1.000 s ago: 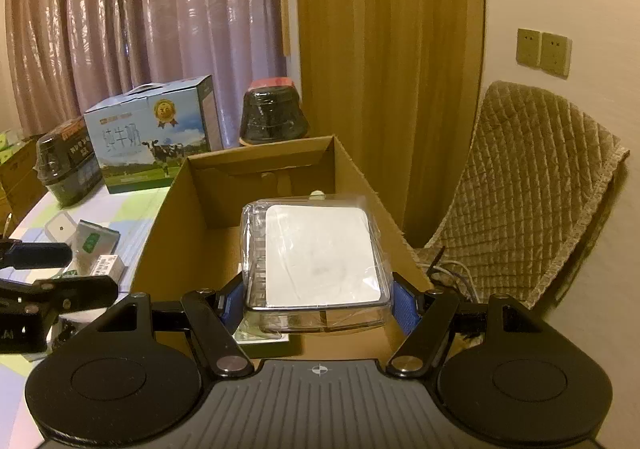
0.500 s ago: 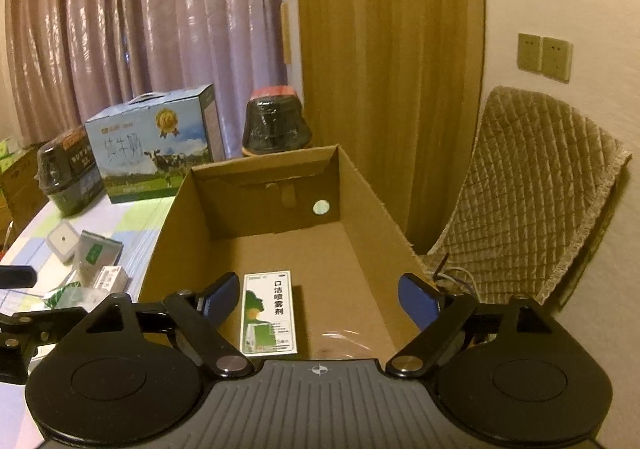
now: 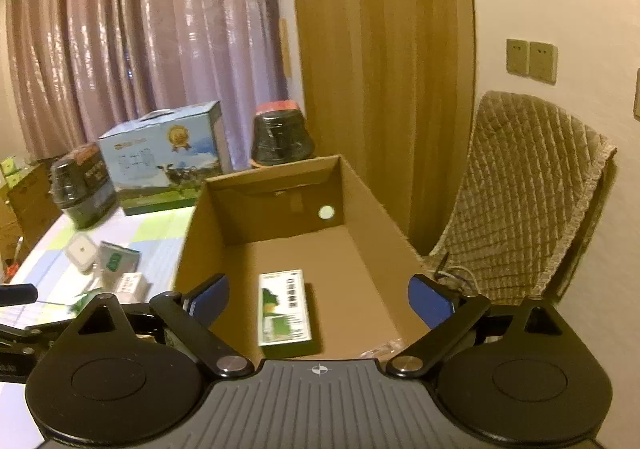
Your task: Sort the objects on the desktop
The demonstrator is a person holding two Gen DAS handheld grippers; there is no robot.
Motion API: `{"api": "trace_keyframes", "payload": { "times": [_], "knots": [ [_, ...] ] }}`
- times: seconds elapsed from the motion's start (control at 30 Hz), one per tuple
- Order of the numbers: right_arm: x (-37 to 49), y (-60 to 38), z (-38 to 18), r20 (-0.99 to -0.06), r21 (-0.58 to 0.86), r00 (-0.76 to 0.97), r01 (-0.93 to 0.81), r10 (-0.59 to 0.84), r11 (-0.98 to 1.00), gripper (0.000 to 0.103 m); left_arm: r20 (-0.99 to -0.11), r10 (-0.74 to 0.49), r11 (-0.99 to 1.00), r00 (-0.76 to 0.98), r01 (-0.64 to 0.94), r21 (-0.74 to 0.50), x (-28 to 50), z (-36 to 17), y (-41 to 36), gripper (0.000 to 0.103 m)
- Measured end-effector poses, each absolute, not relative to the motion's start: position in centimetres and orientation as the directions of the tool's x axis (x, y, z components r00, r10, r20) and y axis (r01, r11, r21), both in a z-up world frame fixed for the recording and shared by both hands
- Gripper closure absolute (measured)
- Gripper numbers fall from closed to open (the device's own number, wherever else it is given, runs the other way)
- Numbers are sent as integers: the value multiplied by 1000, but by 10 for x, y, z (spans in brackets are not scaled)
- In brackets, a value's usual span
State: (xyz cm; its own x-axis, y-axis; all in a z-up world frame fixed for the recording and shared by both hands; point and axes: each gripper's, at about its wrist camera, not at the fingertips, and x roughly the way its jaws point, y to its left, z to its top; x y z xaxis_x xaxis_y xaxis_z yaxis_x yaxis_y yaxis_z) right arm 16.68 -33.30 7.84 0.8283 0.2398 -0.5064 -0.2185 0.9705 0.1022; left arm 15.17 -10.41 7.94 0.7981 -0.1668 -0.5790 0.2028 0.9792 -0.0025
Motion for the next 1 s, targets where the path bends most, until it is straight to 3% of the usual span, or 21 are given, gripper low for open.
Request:
{"api": "trace_keyframes", "payload": {
  "times": [0.5,1.0],
  "knots": [
    [112,-264,91,-481,111,790,-374,379,921,5,-642,-72,992,763,123,34,101,74,-26,1],
    [93,-176,66,-531,80,701,-518,476,852,3,-667,41,999,744,-25,34,78,60,71,1]
  ]
}}
